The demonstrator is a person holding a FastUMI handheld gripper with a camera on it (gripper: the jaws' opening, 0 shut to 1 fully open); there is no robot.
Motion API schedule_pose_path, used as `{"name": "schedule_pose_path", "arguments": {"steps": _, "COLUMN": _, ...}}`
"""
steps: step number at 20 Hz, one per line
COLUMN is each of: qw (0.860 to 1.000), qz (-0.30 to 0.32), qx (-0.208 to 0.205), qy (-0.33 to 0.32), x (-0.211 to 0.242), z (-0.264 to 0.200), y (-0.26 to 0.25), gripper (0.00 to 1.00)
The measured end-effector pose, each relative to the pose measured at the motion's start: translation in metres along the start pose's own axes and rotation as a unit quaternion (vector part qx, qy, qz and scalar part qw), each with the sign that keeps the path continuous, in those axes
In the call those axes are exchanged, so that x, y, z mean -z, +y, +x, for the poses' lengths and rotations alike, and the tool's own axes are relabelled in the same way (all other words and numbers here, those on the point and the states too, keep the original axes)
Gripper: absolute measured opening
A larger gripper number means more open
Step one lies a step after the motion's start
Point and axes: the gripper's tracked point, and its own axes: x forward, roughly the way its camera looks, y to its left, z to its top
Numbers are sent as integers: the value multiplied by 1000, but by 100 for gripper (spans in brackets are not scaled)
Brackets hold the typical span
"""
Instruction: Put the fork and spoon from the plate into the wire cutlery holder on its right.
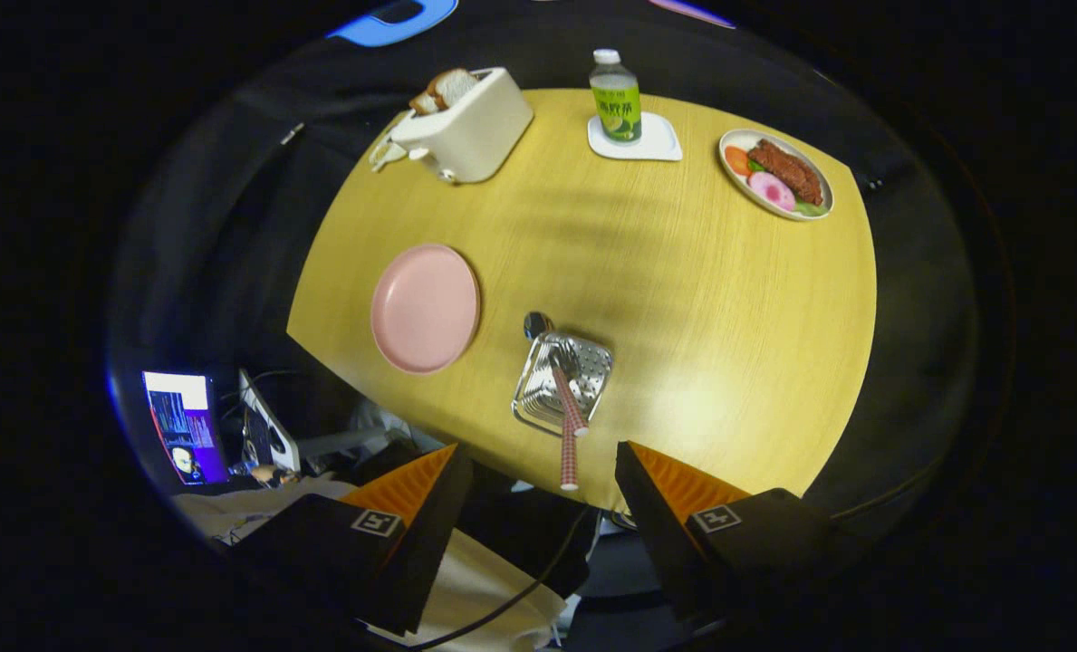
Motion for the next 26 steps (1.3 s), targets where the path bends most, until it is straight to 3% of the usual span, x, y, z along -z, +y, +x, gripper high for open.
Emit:
{"name": "schedule_pose_path", "arguments": {"steps": 4, "qw": 991, "qz": -1, "qx": 19, "qy": -130, "x": -20, "z": -25, "y": 9, "gripper": 100}}
{"name": "schedule_pose_path", "arguments": {"steps": 8, "qw": 970, "qz": -6, "qx": 40, "qy": -238, "x": -38, "z": -61, "y": 23, "gripper": 100}}
{"name": "schedule_pose_path", "arguments": {"steps": 13, "qw": 931, "qz": -14, "qx": 62, "qy": -360, "x": -51, "z": -119, "y": 45, "gripper": 99}}
{"name": "schedule_pose_path", "arguments": {"steps": 18, "qw": 875, "qz": -25, "qx": 95, "qy": -474, "x": -71, "z": -177, "y": 70, "gripper": 99}}
{"name": "schedule_pose_path", "arguments": {"steps": 26, "qw": 820, "qz": 4, "qx": 121, "qy": -559, "x": -75, "z": -222, "y": 87, "gripper": 99}}
